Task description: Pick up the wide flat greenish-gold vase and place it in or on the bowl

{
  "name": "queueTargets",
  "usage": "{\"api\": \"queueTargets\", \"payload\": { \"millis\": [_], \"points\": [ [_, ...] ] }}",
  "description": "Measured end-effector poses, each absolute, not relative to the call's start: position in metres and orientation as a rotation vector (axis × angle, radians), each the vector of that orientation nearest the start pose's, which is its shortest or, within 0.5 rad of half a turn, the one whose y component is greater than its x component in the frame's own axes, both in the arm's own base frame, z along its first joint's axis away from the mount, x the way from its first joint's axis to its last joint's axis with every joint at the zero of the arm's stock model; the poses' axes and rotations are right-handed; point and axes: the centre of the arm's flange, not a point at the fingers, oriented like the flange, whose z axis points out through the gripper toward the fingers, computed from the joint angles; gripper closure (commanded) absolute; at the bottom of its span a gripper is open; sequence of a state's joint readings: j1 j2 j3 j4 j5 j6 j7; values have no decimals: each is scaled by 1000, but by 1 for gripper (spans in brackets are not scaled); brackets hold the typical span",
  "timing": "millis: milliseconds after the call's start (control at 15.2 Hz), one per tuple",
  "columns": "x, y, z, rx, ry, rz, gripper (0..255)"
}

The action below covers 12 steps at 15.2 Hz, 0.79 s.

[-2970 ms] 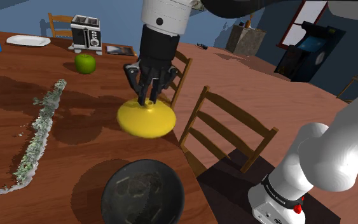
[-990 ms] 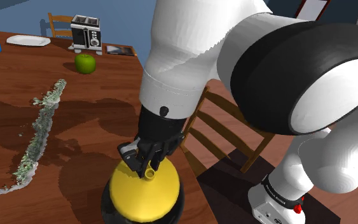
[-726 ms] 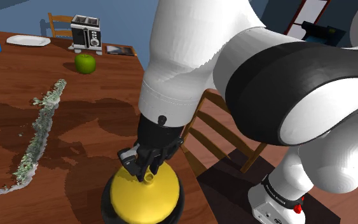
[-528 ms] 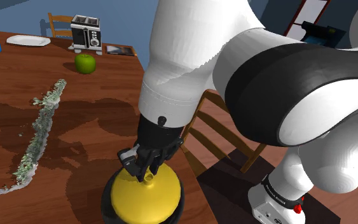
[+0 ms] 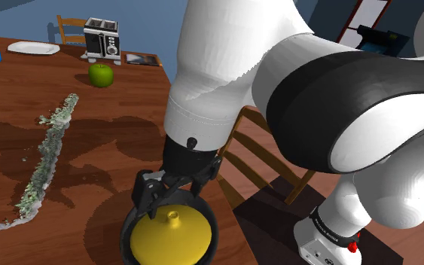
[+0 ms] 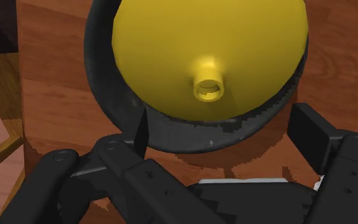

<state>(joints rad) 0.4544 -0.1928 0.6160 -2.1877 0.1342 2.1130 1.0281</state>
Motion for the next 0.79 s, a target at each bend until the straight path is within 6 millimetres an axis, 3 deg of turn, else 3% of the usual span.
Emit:
{"api": "queueTargets", "payload": {
  "millis": [132,396,792],
  "points": [
    [231,455,468,-3062,40,-58,0],
    [230,450,506,-3061,40,-59,0],
    [228,451,511,-3062,40,-57,0]
  ]
}}
